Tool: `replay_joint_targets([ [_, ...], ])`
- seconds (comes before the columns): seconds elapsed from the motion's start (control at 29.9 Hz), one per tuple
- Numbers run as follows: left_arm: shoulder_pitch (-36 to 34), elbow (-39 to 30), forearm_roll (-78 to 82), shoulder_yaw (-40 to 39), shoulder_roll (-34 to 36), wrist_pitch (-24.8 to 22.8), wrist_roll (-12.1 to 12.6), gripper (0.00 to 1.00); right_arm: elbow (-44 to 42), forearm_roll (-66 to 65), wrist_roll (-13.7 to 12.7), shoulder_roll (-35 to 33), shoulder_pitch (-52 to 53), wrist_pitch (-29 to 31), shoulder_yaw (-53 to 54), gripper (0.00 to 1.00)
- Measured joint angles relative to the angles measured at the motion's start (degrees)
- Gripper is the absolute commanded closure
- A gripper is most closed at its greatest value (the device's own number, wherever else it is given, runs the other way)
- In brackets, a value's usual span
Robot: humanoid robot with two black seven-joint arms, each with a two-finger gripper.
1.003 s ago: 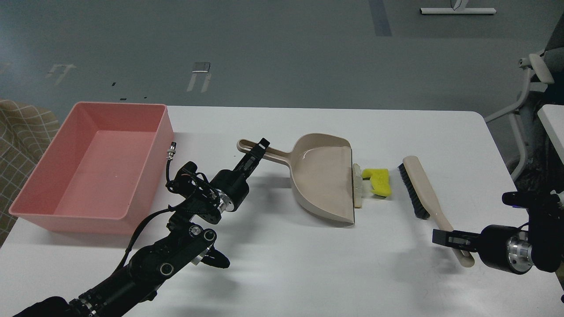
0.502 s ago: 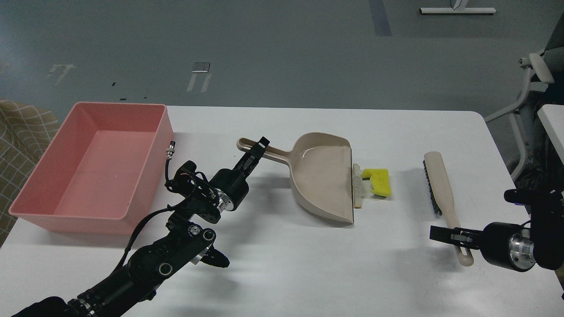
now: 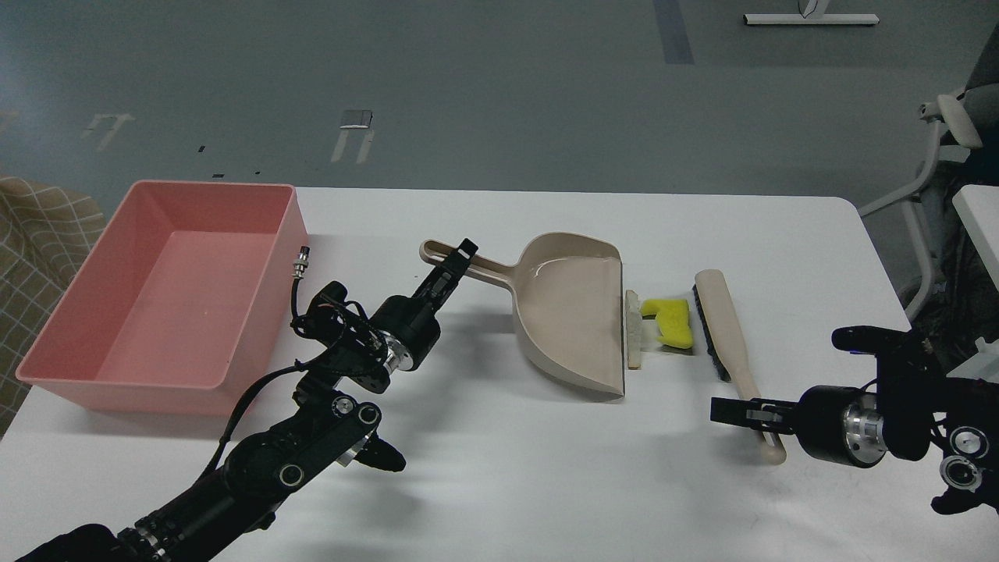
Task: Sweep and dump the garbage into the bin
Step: 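Sweep the yellow sponge and debris into the dustpan with the right gripper, then lift the dustpan with the left gripper and tip it over the pink bin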
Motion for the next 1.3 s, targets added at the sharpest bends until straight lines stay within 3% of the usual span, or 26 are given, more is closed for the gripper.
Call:
replay_joint_targets([
  [0.77,0.87,-1.31,0.06,0.00,0.25,-0.01,0.05,1.00,-5.41,12.92,1.76,17.22,13.88,0.04,-7.82,1.00],
  [1.1,1.03,-1.66,0.08,-0.29,0.37,0.02,0.18,1.00,-5.29,15.45,2.28,18.59,17.82,0.02,-9.32,1.00],
  [1.3,1.13,-1.91,-6.03,-0.91,-0.24,0.04,-0.10,1.00,-4.06,16.13,2.29,14.80,19.83,0.02,-9.33,1.00],
])
